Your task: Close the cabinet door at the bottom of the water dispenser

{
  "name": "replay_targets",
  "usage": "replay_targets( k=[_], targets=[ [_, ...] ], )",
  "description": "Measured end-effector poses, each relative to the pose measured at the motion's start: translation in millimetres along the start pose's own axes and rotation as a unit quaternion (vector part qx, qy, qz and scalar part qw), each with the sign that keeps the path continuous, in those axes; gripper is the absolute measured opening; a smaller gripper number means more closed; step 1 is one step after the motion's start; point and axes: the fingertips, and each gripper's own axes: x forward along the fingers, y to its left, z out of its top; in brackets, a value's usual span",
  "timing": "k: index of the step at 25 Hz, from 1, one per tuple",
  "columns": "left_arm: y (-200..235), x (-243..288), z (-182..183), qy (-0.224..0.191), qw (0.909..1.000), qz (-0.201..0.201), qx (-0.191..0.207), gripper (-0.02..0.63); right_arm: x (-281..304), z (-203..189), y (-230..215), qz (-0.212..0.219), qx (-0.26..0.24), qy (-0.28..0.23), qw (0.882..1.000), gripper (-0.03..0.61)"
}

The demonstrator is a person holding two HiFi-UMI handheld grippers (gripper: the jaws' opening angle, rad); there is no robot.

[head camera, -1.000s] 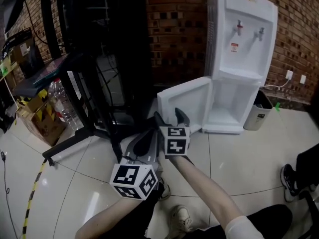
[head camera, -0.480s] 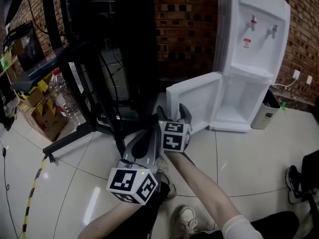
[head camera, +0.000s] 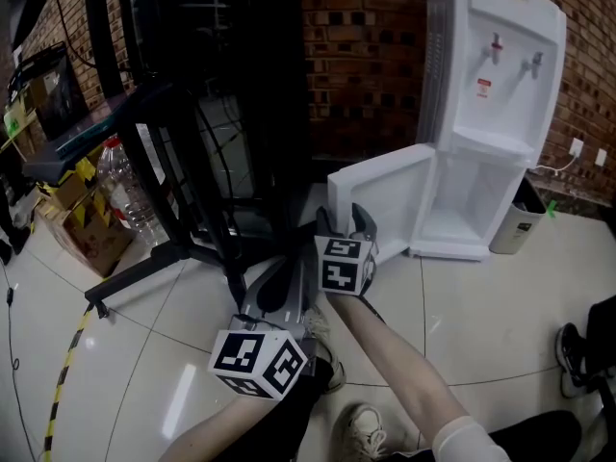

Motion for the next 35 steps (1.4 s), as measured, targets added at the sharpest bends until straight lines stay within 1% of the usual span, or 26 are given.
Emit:
replay_targets(
  k=[5,10,12,16,20,21,27,32,35],
  targets=[
    [5,2,-10,0.009,0.9996,0.006,-0.024,0.011,2,-3,-4,0.002,-0.008,0.004,1.000,0.241],
    [3,4,-11,0.011,0.9997,0.002,-0.022,0.011,1,-2,-1,0.005,-0.011,0.000,1.000,0.196],
    [2,4,-9,0.010,0.9996,0.002,-0.026,0.011,-1,-2,-2,0.004,-0.013,0.001,1.000,0.196],
    [-2,5,-7,0.008,0.9995,-0.001,-0.030,0.011,-9,-1,-2,0.010,-0.043,0.004,0.999,0.196],
    [-6,6,-8,0.013,0.9995,-0.003,-0.029,0.011,-19,-1,-5,0.012,-0.035,0.005,0.999,0.189],
    [-6,6,-8,0.013,0.9995,-0.003,-0.030,0.011,-22,-1,-5,0.011,-0.035,0.005,0.999,0.178],
    [-8,7,-5,0.010,0.9996,-0.002,-0.027,0.010,-39,-3,-10,0.022,-0.042,0.009,0.999,0.184],
    [-30,18,-10,0.019,0.9986,-0.025,-0.044,0.011,-62,-2,-22,0.033,-0.064,-0.001,0.997,0.193],
    [-42,21,-7,0.022,0.9982,-0.035,-0.044,0.011,-82,-3,-30,0.042,-0.068,-0.002,0.997,0.195]
  ],
)
